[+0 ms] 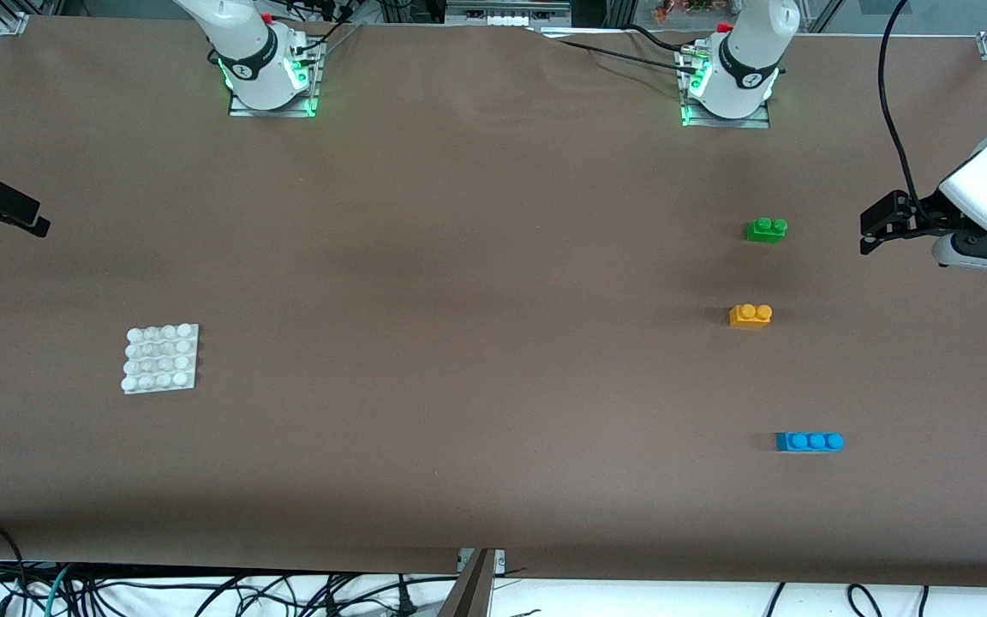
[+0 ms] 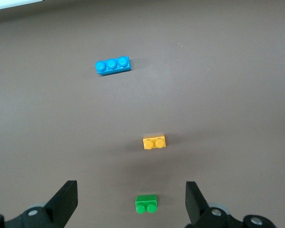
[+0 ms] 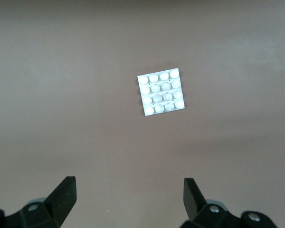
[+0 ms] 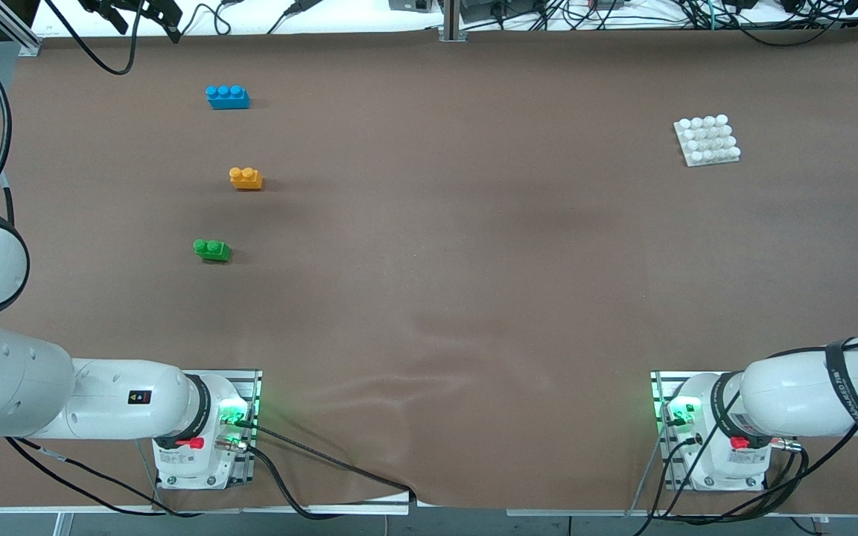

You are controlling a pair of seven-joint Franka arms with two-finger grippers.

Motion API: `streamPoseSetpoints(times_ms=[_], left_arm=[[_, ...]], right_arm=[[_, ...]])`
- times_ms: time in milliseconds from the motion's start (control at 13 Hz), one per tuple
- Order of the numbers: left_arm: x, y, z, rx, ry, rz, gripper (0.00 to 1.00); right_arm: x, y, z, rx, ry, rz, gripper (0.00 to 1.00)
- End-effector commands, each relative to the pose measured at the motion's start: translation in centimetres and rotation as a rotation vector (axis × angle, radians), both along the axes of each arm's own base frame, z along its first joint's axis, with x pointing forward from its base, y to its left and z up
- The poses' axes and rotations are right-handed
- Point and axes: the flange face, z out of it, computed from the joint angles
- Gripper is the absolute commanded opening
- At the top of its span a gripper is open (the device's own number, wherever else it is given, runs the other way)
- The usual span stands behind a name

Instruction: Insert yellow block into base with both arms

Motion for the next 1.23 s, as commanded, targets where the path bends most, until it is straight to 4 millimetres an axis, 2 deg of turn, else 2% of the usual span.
streamPoseSetpoints(times_ms=[0,307,920,1150], left_arm=[[-0.3,0.2,0.5,-0.019,0.007,-0.003,1.0],[0.4,0.5,-0.3,-0.01,0.016,0.0,1.0],[0.6,0.8,0.1,-0.007,0.01,0.008,1.0],[0.5,2.0,-0.4,-0.021,0.02,0.034,1.0]], right_arm=[[-0.2,-0.1,0.1,0.005,0.001,-0.013,1.0],[-0.2,0.0,0.1,0.005,-0.002,-0.01,1.0],[-0.2,-0.1,0.1,0.005,-0.002,-0.01,1.0],[-0.2,-0.1,0.1,0.005,-0.002,-0.012,1.0]])
